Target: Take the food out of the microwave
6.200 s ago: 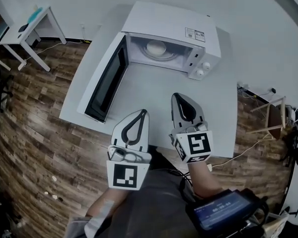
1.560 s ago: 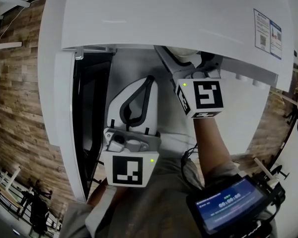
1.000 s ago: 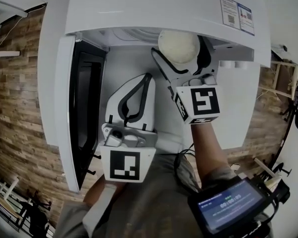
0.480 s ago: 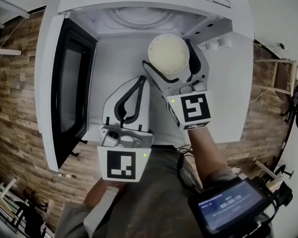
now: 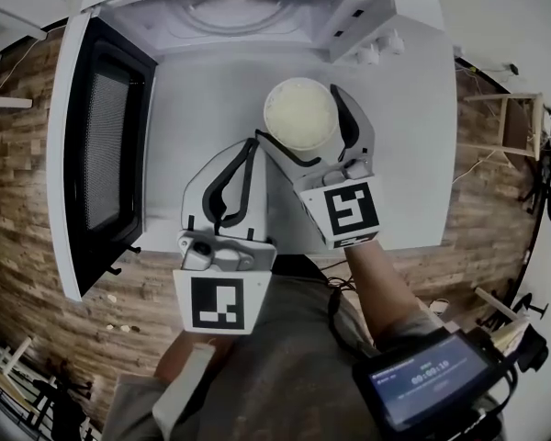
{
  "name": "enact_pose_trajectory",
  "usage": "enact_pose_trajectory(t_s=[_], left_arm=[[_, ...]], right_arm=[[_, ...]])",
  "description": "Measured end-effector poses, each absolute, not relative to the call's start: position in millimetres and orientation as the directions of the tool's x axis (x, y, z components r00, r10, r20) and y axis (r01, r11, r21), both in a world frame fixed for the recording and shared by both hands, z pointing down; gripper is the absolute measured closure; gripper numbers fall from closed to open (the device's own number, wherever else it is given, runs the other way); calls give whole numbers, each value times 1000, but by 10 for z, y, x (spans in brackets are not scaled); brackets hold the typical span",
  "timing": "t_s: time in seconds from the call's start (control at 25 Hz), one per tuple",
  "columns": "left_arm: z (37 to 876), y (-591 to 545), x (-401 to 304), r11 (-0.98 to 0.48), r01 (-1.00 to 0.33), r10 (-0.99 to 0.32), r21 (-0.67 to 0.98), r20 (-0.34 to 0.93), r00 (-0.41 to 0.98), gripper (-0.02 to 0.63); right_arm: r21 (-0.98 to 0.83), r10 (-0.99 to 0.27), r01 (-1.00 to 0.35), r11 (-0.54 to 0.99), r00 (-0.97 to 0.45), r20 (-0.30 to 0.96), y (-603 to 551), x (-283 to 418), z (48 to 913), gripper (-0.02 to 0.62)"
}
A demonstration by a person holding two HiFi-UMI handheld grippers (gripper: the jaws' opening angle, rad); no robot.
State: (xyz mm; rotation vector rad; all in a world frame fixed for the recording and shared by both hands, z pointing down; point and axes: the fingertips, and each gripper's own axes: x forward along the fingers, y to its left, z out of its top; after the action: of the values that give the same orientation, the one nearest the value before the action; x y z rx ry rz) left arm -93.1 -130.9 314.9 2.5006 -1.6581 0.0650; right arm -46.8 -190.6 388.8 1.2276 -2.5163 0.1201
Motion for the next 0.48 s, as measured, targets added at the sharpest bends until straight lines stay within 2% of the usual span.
enact_pose_trajectory(t_s=[0.48], left_arm=[[3312,-1123,-802,-392,-916,-907,89,131,401,600]], right_arm=[[62,-733,-788,613,-537,418,-1604,-175,4437,84]])
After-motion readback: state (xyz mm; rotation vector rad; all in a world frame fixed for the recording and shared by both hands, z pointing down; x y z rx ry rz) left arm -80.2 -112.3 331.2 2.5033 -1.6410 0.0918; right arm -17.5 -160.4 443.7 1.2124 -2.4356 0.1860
